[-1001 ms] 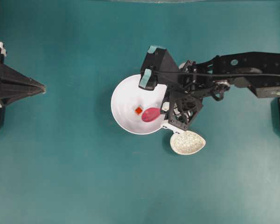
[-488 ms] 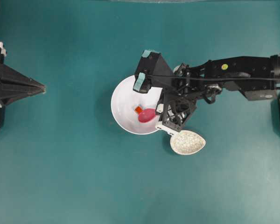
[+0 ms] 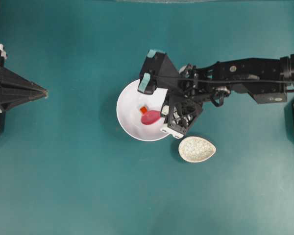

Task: Grip the spoon and scoop the red block from the bowl with right arm.
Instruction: 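Lower the spoon bowl into the white bowl beside the red cube, then drag the spoon under the red cube to scoop it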

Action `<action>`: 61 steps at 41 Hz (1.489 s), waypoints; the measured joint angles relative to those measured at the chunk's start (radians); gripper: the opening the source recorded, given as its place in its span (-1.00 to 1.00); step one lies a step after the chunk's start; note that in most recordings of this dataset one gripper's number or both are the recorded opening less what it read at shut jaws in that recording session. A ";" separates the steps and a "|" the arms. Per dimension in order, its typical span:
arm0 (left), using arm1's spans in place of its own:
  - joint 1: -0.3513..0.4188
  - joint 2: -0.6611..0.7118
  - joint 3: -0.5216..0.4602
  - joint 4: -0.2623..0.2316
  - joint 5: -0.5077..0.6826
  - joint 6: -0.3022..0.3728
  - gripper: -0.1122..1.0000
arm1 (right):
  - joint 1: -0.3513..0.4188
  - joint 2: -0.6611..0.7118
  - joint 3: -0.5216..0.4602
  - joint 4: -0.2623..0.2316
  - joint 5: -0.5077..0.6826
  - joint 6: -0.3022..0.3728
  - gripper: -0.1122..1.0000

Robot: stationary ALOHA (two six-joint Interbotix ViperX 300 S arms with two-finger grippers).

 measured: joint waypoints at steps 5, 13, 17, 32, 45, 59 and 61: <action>0.002 0.000 0.000 0.000 0.000 -0.002 -0.78 | -0.005 0.000 0.002 0.000 0.006 0.002 -0.34; 0.000 0.000 0.000 0.000 0.002 -0.002 -0.78 | -0.003 -0.003 0.025 -0.002 0.026 0.025 -0.34; 0.002 0.000 0.002 0.000 0.005 -0.002 -0.78 | -0.005 -0.005 0.032 -0.002 0.025 0.029 -0.34; 0.000 0.000 0.000 0.000 0.014 -0.003 -0.78 | -0.032 -0.005 0.034 -0.005 -0.020 0.029 -0.36; 0.000 0.000 0.000 0.000 0.015 -0.003 -0.78 | -0.034 -0.006 0.034 -0.005 -0.080 0.032 -0.36; 0.000 0.000 0.002 0.000 0.015 -0.003 -0.78 | -0.037 -0.005 0.034 -0.006 -0.137 0.064 -0.36; 0.002 0.000 0.000 0.000 0.015 -0.003 -0.78 | -0.035 -0.005 0.034 -0.005 -0.146 0.064 -0.36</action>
